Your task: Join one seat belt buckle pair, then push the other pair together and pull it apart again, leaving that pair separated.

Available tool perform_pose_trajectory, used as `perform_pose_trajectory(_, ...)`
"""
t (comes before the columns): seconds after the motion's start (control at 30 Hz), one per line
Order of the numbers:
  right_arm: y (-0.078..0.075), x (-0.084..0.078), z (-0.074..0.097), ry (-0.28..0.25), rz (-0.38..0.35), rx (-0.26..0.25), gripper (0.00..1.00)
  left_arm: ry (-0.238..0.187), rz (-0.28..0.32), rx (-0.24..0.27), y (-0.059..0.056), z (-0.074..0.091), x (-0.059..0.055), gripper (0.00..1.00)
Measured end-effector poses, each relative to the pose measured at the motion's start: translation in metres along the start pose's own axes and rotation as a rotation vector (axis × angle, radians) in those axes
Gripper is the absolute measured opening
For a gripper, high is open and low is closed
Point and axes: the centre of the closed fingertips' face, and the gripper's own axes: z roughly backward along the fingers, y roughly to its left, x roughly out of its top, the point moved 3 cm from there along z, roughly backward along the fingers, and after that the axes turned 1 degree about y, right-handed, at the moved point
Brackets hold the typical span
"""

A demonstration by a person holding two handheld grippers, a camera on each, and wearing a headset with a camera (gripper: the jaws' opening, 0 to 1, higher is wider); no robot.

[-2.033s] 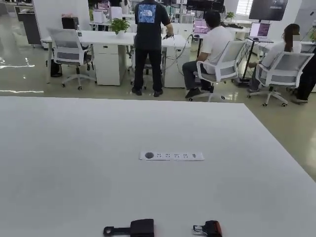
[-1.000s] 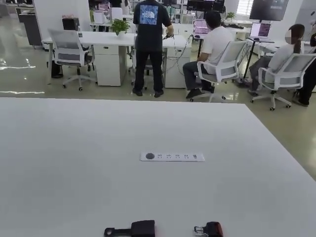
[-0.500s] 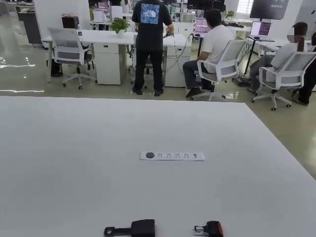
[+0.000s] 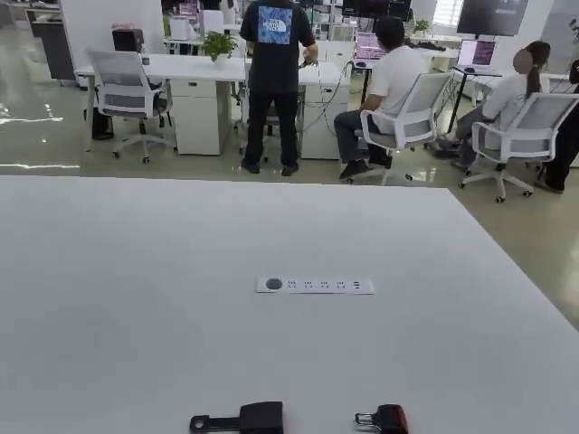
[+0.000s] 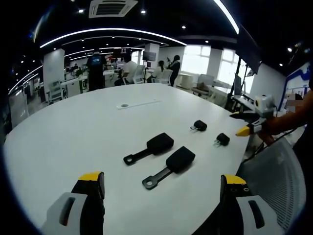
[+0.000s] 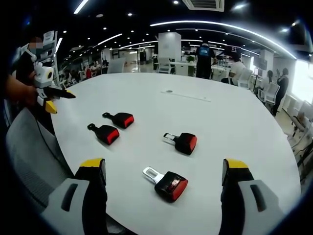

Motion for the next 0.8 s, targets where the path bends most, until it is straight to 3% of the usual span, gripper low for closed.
perform_pose_trajectory(0.8,0.0037,-0.0076,-0.001,0.04,0.023,0.034,0.97,0.032,-0.01,-0.018,-0.0034,-0.0078,-0.005,1.0)
